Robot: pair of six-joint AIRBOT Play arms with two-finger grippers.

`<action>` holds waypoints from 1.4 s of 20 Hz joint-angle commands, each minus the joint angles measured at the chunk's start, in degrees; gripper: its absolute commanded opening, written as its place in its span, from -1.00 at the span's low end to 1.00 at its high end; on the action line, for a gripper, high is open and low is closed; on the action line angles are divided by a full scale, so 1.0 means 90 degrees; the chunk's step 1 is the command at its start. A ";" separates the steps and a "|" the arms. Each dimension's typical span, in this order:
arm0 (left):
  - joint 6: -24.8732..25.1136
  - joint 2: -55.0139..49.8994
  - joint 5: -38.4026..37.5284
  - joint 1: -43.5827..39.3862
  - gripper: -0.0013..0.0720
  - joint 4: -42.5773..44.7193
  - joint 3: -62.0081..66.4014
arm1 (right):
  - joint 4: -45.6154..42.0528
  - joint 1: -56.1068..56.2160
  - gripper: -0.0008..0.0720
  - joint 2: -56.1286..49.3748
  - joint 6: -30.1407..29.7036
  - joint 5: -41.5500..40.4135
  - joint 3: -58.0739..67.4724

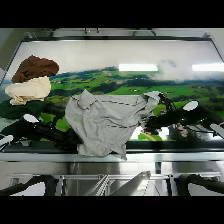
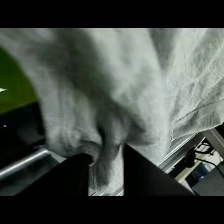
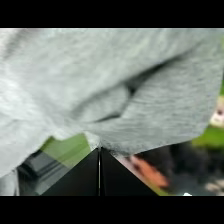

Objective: Fold the shirts.

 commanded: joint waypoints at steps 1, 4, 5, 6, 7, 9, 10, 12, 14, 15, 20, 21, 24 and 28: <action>0.0899 -0.0763 -0.0104 -0.0002 -0.75 -0.1200 0.0119 | 0.0279 0.0002 -0.95 0.0432 -0.0007 0.0340 0.0143; 0.1073 -0.0967 -0.0425 -0.0002 -0.95 -0.1486 0.0454 | 0.0267 -0.0185 -0.46 0.0823 0.0219 0.0442 0.0189; 0.1073 -0.0942 -0.0520 0.0000 -0.91 -0.1486 0.0571 | 0.0248 -0.0410 0.24 0.0918 0.0372 0.0486 0.0192; 0.1071 -0.0879 -0.0600 0.0000 -0.91 -0.1481 0.0680 | 0.0138 -0.0690 0.43 0.0969 0.0678 0.0478 0.0192; 0.1071 -0.0799 -0.0656 0.0000 -0.91 -0.1481 0.0780 | -0.0015 -0.1018 0.41 0.0952 0.0971 0.0449 0.0187; 0.1066 -0.0639 -0.0682 0.0000 -0.91 -0.1477 0.0947 | -0.0087 -0.1474 0.41 0.0763 0.1059 0.0427 0.0170; 0.1059 -0.0571 -0.0687 0.0000 -0.90 -0.1477 0.1010 | -0.0087 -0.1600 0.41 0.0590 0.1032 0.0427 0.0168; 0.1044 -0.0488 -0.0712 0.0000 -0.90 -0.1479 0.1061 | -0.0075 -0.1596 0.41 0.0211 0.1030 0.0427 0.0168; 0.1047 -0.0478 -0.0784 0.0000 -0.90 -0.1474 0.1059 | -0.0061 -0.1418 0.40 -0.0192 0.1035 0.0398 0.0168; 0.1047 -0.0476 -0.0782 0.0000 -0.90 -0.1474 0.1049 | -0.0058 -0.1292 0.40 -0.0384 0.1035 0.0398 0.0168; 0.1049 -0.0476 -0.0777 0.0005 -0.90 -0.1484 0.1049 | 0.0347 -0.0554 -0.02 -0.0806 0.0918 0.0335 0.0170; 0.1052 -0.0476 -0.0777 0.0005 -0.90 -0.1496 0.1049 | 0.0651 -0.0442 -0.08 -0.0804 0.0731 0.0384 0.0172; 0.1124 -0.0474 -0.1005 0.0053 -0.90 -0.1892 0.1117 | 0.1928 -0.0469 -0.95 -0.0702 -0.0393 0.1292 0.0294; 0.1387 0.0243 -0.2535 0.0415 -0.91 -0.3708 0.1826 | 0.3864 -0.1105 -0.95 0.0386 -0.0928 0.3364 0.1001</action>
